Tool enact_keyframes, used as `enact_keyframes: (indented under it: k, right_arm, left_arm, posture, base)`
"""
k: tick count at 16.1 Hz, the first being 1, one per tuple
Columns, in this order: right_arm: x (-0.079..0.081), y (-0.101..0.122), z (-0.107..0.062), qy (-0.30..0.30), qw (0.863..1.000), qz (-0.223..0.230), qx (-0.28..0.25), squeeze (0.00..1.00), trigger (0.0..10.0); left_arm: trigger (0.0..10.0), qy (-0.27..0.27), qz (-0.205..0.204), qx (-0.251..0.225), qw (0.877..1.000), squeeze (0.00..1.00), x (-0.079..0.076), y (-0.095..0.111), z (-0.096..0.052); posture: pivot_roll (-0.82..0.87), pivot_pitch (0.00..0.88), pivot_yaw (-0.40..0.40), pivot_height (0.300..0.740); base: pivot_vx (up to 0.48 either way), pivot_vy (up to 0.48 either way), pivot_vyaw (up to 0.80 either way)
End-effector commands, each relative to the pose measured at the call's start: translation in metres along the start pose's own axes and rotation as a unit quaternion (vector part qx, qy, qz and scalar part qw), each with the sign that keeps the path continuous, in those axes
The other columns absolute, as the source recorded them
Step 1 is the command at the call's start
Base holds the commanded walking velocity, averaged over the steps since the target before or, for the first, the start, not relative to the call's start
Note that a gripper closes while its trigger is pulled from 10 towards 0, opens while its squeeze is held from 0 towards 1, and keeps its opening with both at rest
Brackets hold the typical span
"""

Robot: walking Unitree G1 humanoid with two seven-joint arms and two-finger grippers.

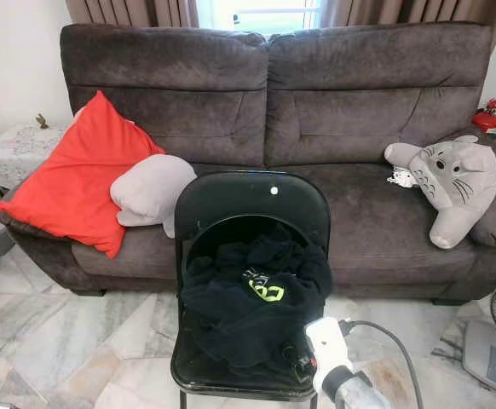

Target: Hang hanger

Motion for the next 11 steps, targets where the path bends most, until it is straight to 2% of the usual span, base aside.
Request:
enact_keyframes:
  k: [1,2,3,4,11]
  right_arm:
    - [0.0023,0.0038,0.0041,0.007,1.000,0.000,-0.008,0.00,10.0]
    - [0.0022,0.0035,0.0041,0.008,1.000,-0.001,-0.009,0.00,5.4]
    - [0.0022,0.0029,0.0035,0.008,1.000,-0.001,-0.009,0.00,2.9]
    - [0.0023,0.0023,0.0029,0.008,1.000,-0.001,-0.009,0.00,2.6]
    - [0.0060,0.0023,0.0030,0.004,1.000,0.003,-0.011,0.00,2.4]
  left_arm:
    - [10.0,0.008,0.007,0.009,1.000,0.00,0.0059,-0.0048,-0.0015]
    - [10.0,0.008,0.007,0.009,1.000,0.00,0.0058,-0.0048,-0.0015]
    - [10.0,0.008,0.007,0.009,1.000,0.00,0.0056,-0.0050,-0.0015]
    - [10.0,0.008,0.007,0.009,1.000,0.00,0.0055,-0.0050,-0.0015]
    - [10.0,0.007,0.008,0.010,1.000,0.00,0.0053,-0.0049,-0.0014]
  posture:
    - [0.01,0.007,0.068,0.740]
    - [0.02,0.007,0.067,0.740]
    - [0.01,0.008,0.067,0.740]
    - [0.01,0.008,0.067,0.740]
    - [0.01,0.008,0.067,0.740]
  base:
    - [0.000,0.000,0.00]
    - [0.000,0.000,0.00]
    - [0.000,0.000,0.00]
    - [0.000,0.000,0.00]
    - [0.000,0.000,0.00]
Point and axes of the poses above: a point about 5 cm out from each wrist's last joint towards the gripper, its own z axis pointing out of the wrist towards the gripper, its own y axis along the axis of the wrist's last joint, x = y × z, the point moved 3 cm from there along z, pointing out of the wrist towards the gripper, and after that the axes turned 15 degrees about -z, right-handed, at the moved point
